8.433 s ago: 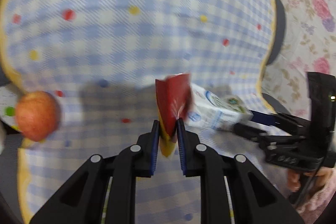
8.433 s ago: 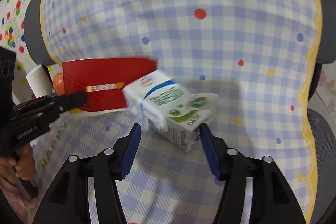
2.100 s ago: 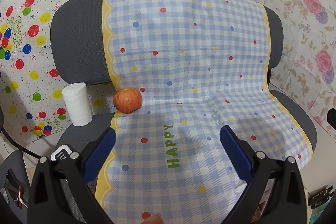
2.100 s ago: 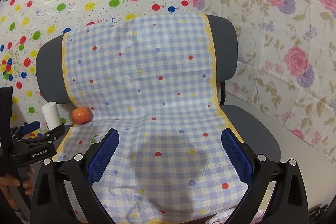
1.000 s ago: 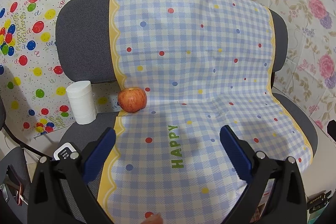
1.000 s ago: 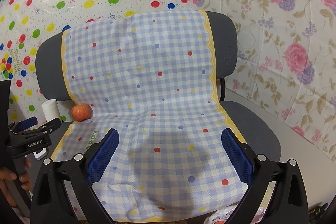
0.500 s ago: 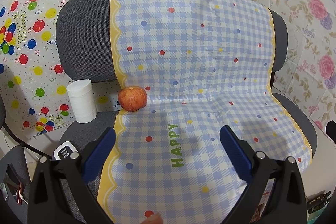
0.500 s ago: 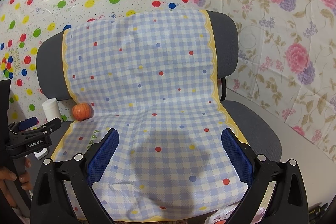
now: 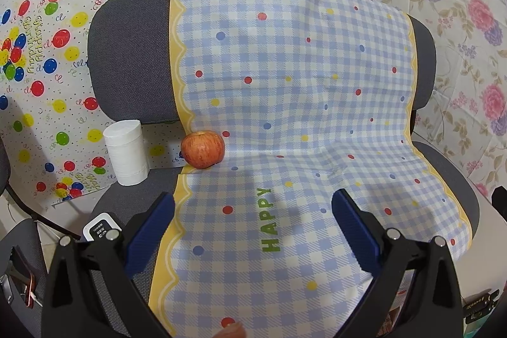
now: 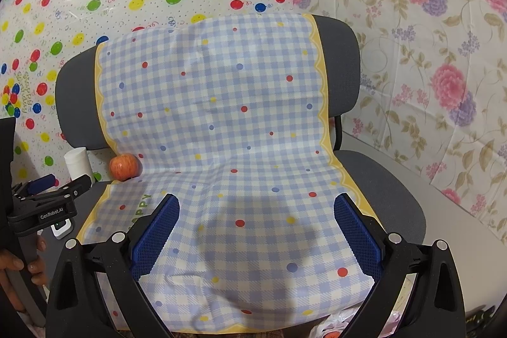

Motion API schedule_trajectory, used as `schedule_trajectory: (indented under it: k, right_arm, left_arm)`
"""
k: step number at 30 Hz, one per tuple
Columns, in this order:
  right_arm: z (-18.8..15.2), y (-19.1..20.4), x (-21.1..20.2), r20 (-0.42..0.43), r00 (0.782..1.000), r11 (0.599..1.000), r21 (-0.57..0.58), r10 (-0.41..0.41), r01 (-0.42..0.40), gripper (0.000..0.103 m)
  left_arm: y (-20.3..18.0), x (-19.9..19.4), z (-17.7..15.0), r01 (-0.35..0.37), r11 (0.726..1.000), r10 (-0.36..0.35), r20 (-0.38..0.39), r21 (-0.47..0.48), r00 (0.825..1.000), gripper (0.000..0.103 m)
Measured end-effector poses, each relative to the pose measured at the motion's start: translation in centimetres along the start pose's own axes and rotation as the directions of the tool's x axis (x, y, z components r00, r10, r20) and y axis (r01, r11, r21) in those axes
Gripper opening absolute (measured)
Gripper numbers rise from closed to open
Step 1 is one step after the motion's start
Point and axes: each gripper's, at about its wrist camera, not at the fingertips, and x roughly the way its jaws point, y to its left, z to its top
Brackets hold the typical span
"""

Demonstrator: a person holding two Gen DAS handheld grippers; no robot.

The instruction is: Collect trash

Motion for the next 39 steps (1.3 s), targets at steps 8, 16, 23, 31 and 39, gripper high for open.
schedule_trajectory:
  k: [8,16,23,31,39]
  right_arm:
    - [-0.06,-0.08,0.02,-0.002,1.000,1.000,-0.001,0.003,-0.003,0.097]
    - [-0.12,-0.12,0.03,-0.002,1.000,1.000,-0.002,0.004,-0.004,0.097]
    - [-0.10,-0.17,0.06,-0.003,1.000,1.000,-0.002,0.006,-0.006,0.097]
    - [-0.26,-0.18,0.05,-0.005,1.000,1.000,-0.002,0.003,-0.003,0.097]
    - [-0.50,-0.44,0.14,-0.008,1.000,1.000,0.002,-0.001,0.001,0.097]
  left_arm:
    - [0.16,0.00,-0.04,-0.002,1.000,0.002,-0.002,-0.003,1.000,0.096]
    - [0.25,0.07,-0.06,-0.001,1.000,0.001,-0.003,-0.001,1.000,0.096]
    - [0.33,0.07,0.00,-0.001,1.000,0.001,-0.001,0.000,1.000,0.096]
    - [0.37,0.09,-0.02,0.002,1.000,-0.002,0.002,0.003,1.000,0.096]
    - [0.35,-0.20,0.06,-0.005,0.999,0.004,0.033,0.032,0.999,0.096]
